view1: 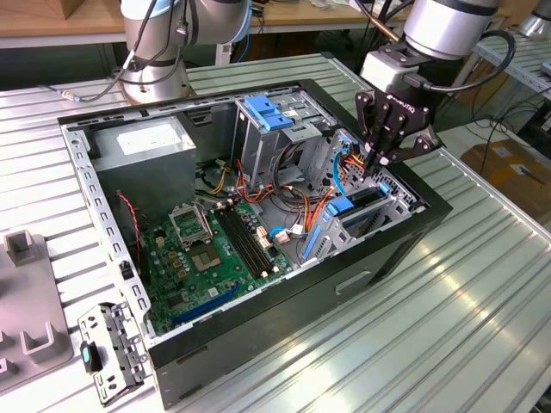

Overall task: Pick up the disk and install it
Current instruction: 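Insert the first disk wire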

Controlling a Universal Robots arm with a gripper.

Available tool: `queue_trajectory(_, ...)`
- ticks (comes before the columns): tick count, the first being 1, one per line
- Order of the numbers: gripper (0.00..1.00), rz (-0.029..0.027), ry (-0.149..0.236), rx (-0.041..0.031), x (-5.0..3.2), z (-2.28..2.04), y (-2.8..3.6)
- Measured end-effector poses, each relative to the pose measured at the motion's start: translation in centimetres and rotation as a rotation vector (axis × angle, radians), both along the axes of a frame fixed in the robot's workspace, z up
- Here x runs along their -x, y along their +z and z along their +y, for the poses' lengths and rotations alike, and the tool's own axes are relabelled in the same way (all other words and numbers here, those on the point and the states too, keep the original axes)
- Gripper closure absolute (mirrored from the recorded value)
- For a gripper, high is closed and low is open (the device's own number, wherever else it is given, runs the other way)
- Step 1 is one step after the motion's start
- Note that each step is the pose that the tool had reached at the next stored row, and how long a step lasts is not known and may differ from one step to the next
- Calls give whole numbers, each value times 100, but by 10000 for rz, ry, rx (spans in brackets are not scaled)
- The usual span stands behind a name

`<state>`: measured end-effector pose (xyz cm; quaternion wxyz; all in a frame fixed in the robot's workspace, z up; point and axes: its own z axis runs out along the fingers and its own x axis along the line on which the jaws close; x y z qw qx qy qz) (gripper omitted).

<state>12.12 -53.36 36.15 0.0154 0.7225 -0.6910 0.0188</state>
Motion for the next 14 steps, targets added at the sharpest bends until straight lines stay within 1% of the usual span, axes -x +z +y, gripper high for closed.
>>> queue_trajectory(1, 84, 0, 0, -1, 9, -14, -3)
queue_trajectory(2, 84, 0, -7, -5, 11, -18, -8)
queue_trajectory(3, 84, -1, -39, -2, 11, -19, -11)
queue_trajectory(5, 84, -1, -241, 1, 12, -20, -21)
queue_trajectory(7, 84, -1, -290, 1, 14, -24, -25)
queue_trajectory(9, 84, 0, -293, -1, 22, -44, -29)
queue_trajectory(11, 84, 0, -292, 2, 31, -74, -32)
queue_trajectory(14, 84, -1, -333, -2, 48, -88, -54)
